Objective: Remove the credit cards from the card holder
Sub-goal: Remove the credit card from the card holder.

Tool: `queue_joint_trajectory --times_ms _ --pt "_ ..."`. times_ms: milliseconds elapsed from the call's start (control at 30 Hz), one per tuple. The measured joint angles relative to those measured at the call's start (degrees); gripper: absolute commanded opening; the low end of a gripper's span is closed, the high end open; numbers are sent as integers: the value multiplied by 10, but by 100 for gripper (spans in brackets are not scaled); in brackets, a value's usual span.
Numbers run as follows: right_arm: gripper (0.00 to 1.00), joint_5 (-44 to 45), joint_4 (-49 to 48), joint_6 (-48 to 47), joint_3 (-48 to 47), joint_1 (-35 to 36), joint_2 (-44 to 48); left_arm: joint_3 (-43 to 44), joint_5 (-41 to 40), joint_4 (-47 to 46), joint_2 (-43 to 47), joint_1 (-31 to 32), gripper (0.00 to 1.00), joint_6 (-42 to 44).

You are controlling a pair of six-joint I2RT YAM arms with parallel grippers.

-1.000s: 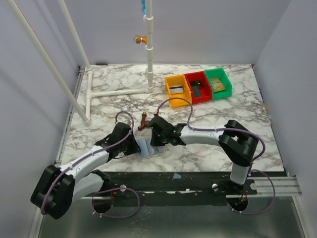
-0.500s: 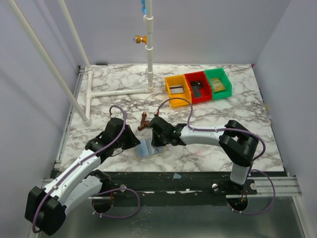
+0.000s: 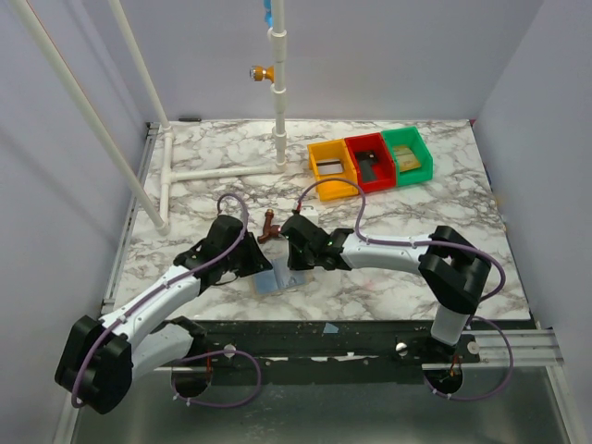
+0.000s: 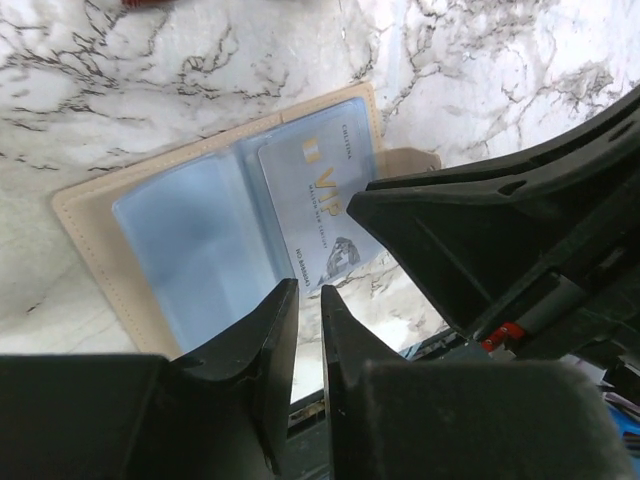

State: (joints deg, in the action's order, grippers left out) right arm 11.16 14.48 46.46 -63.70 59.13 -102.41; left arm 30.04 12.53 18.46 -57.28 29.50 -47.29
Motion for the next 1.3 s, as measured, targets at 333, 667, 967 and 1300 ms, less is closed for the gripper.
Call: queue_joint_trajectory --times_ms 333,667,967,1300 --pt "19 14 20 -12 0 0 0 -28 28 -72 -63 0 18 -13" --pt "17 17 22 -21 0 2 -5 -53 37 -122 -111 0 18 -24" --pt "15 26 24 -25 -11 14 -24 -76 33 -138 -115 0 8 -30" --pt "15 28 25 -25 -25 21 -35 -79 29 -147 -120 0 5 -30"
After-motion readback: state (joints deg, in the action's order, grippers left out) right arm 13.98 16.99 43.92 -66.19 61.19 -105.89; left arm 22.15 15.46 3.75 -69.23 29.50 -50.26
